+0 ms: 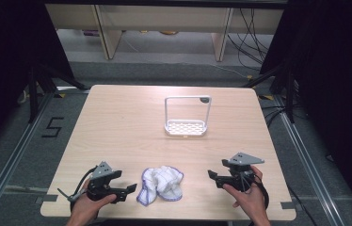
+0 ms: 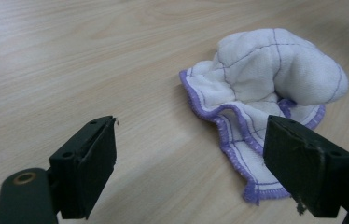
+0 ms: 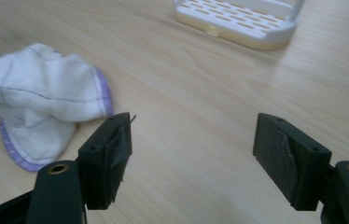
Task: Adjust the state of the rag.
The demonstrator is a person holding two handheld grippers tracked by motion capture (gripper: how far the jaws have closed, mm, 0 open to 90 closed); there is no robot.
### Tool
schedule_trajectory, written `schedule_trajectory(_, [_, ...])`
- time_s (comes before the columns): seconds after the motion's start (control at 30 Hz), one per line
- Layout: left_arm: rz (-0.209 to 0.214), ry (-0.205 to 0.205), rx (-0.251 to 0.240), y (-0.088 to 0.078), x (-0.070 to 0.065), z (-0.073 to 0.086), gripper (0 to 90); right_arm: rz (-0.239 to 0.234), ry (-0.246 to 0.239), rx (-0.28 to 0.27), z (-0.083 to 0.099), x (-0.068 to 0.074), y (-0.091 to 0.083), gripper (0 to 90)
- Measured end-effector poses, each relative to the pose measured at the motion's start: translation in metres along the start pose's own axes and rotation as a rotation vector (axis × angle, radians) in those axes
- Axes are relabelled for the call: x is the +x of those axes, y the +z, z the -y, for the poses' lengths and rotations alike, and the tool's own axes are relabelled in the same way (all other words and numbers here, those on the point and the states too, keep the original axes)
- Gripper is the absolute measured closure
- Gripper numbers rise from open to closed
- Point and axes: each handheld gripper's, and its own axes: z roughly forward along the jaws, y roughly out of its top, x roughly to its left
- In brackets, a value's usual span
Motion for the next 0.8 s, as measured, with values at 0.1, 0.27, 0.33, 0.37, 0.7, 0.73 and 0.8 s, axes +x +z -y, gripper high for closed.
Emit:
schedule_trajectory(0.1, [-0.011,-0.008,0.005,-0.001,0.003,0.0,17.0,-0.046,-0.062,0.019,-0.015,0.014,0.004,32.3])
schedule_trajectory(0.27, [-0.024,-0.015,-0.003,-0.001,0.004,0.0,17.0,-0.115,-0.106,0.023,-0.03,0.031,0.015,34.3])
schedule_trajectory(0.33, [-0.021,-0.023,-0.01,-0.001,0.004,0.0,17.0,-0.129,-0.131,0.034,-0.037,0.039,0.02,34.4])
schedule_trajectory(0.37, [-0.025,-0.013,0.01,-0.002,0.005,-0.001,17.0,-0.129,-0.131,0.034,-0.037,0.039,0.02,34.4])
schedule_trajectory(0.7, [-0.057,-0.013,0.026,-0.007,0.011,-0.001,17.4,-0.253,-0.24,0.091,-0.073,0.096,0.063,40.6])
schedule_trajectory(0.73, [-0.057,-0.013,0.026,-0.007,0.011,-0.001,17.5,-0.257,-0.249,0.101,-0.076,0.101,0.067,40.8])
schedule_trajectory(0.8, [-0.063,-0.024,0.022,-0.008,0.012,-0.001,17.6,-0.257,-0.261,0.107,-0.079,0.105,0.073,42.0])
